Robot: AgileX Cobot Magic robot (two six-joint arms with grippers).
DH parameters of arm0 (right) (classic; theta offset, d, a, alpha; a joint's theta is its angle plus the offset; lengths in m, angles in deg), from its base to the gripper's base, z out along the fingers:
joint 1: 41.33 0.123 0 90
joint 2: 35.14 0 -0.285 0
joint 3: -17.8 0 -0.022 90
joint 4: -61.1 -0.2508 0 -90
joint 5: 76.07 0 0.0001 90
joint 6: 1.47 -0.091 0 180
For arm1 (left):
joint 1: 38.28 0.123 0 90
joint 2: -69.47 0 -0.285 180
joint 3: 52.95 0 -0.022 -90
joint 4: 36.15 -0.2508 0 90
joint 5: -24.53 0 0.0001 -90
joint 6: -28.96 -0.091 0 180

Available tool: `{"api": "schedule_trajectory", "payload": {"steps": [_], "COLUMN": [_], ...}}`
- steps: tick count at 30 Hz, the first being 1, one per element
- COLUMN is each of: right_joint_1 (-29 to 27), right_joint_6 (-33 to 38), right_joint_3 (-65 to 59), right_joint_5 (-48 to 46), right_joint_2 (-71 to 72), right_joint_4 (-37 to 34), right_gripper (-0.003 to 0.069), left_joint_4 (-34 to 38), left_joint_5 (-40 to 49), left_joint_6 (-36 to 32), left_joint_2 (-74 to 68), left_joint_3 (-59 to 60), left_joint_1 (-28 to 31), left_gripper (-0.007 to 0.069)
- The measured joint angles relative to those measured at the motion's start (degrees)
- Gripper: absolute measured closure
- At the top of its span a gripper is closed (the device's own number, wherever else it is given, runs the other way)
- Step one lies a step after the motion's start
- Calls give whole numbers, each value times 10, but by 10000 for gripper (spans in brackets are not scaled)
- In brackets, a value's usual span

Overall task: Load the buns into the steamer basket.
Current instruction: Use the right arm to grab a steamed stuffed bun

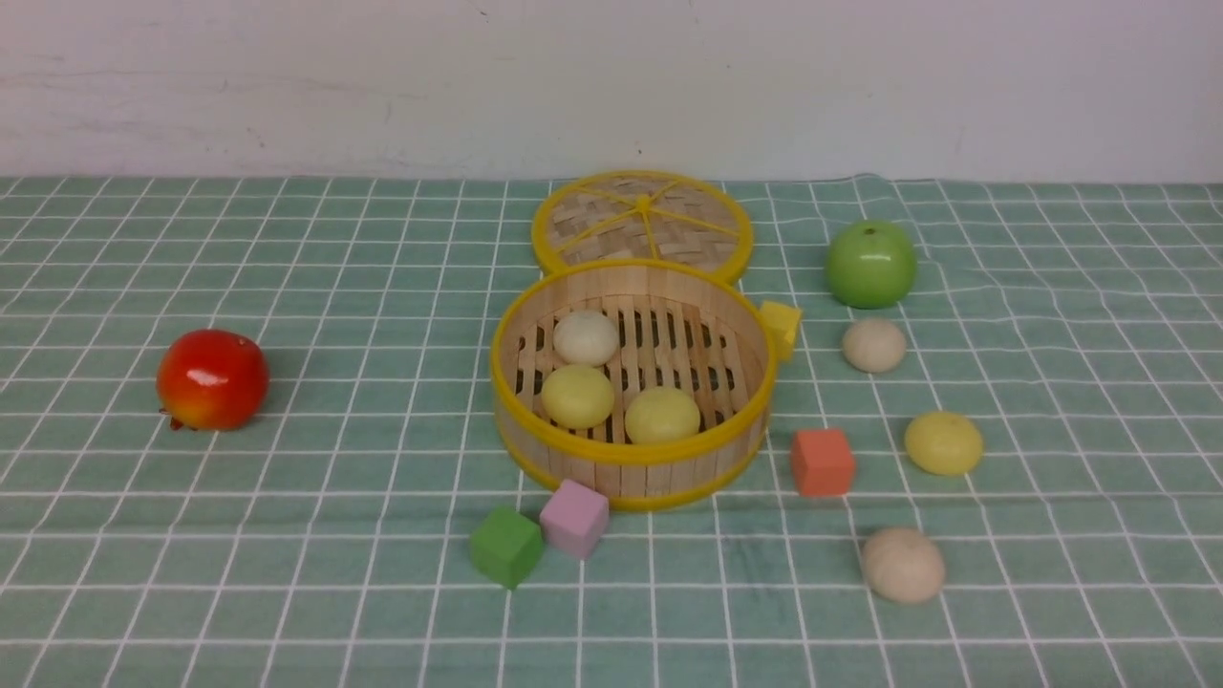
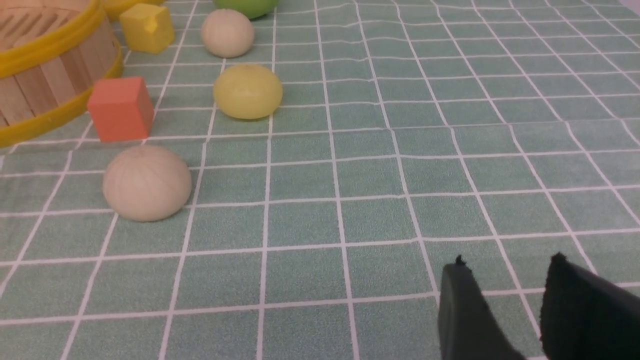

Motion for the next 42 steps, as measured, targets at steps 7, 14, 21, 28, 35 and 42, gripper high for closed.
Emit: {"api": "schedule_trajectory", "payload": {"steps": [7,14,21,28,35,42], "right_joint_1": [0,0,0,0,0,0], "right_joint_6": [0,0,0,0,0,0], "right_joint_3": [0,0,0,0,0,0], "right_joint_5": [0,0,0,0,0,0], "right_joint_2": [0,0,0,0,0,0], "right_joint_4": [0,0,0,0,0,0], "right_gripper": [419,419,419,419,419,419], "left_joint_4": [0,2,7,7,18,21], "left_joint_5": [-6,-6,-8,-8,-14,-15], "left_joint_6": [-18,-62,-57,-50,-41,-40], "left_joint_2": [0,0,0,0,0,0], "left_joint_3": [3,3,3,3,3,3], "left_joint_1": [0,36,59,24,23,23], "left_gripper": [617,617,607,603,601,599]}}
